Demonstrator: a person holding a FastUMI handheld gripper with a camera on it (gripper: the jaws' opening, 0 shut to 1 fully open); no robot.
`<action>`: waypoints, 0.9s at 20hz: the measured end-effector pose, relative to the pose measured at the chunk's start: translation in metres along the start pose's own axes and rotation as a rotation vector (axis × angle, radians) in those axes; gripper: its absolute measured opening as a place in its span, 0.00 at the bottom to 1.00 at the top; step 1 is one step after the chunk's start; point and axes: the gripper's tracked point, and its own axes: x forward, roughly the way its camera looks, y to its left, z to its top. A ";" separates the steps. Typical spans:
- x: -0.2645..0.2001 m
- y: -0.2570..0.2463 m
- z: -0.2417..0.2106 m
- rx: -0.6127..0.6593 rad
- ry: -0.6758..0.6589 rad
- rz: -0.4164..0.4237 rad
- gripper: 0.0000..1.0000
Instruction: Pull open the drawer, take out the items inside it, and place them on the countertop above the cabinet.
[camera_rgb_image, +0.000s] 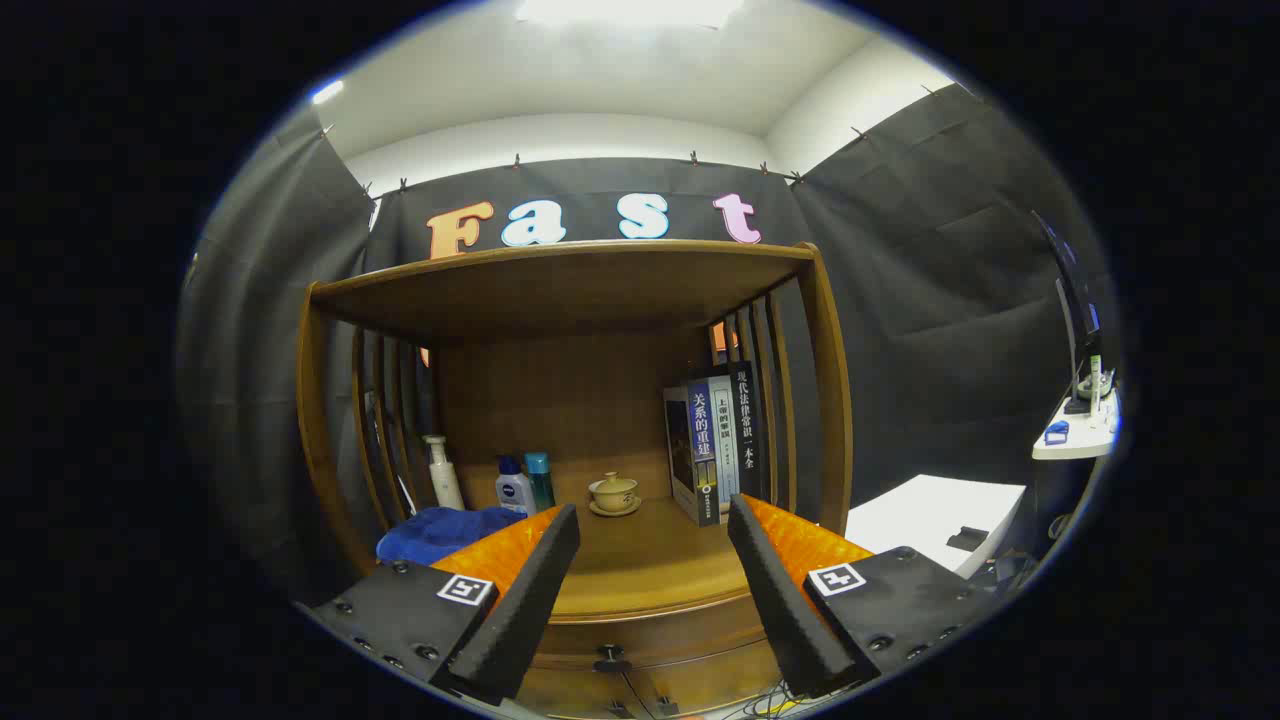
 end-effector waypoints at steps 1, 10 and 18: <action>-0.002 0.000 0.001 0.000 -0.001 0.000 0.99; -0.001 0.001 0.000 -0.007 0.002 0.001 0.99; 0.002 0.006 -0.006 -0.008 0.011 0.010 0.99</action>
